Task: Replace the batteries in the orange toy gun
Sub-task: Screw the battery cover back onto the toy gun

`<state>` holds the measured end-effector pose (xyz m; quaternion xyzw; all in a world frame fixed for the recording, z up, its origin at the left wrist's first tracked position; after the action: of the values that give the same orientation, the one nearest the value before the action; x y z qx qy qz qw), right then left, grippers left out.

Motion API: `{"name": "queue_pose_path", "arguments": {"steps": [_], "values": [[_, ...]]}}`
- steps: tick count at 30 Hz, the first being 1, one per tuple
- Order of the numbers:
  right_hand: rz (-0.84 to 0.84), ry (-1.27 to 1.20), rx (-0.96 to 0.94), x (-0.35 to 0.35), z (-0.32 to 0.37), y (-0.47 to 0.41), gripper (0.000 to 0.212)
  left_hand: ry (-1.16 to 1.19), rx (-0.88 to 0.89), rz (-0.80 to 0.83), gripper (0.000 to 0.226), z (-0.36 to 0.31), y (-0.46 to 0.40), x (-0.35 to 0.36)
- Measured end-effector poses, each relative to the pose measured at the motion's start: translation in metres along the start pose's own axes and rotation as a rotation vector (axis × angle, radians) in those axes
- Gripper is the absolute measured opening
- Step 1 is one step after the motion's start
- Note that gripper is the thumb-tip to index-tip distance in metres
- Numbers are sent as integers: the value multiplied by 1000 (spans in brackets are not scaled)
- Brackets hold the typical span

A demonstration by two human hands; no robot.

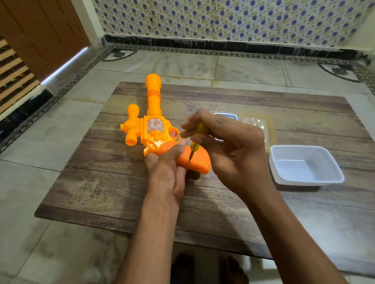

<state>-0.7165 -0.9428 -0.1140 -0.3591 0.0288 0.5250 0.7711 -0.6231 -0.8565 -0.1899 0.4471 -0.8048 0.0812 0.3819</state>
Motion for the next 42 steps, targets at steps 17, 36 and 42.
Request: {"name": "queue_pose_path", "arguments": {"steps": [17,36,42], "values": [[-164,329,12,-3,3,-4,18,-6,-38,-67,61,-2,2,-2],[-114,314,25,-1,9,-1,23,-13,-42,-53,43,-8,7,5],[59,70,27,-6,6,5,39,-7,-26,-48,50,-5,6,1]]}}
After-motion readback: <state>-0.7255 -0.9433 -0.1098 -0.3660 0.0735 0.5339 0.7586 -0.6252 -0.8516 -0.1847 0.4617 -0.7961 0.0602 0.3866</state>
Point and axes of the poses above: each hand's wrist, its own y-axis away from the middle knuckle, its own x-axis out of the palm, z = x × y, the point moved 3 cm from there along -y, towards the middle knuckle, and after that the axes turned 15 degrees about z, right-handed, at the moved point
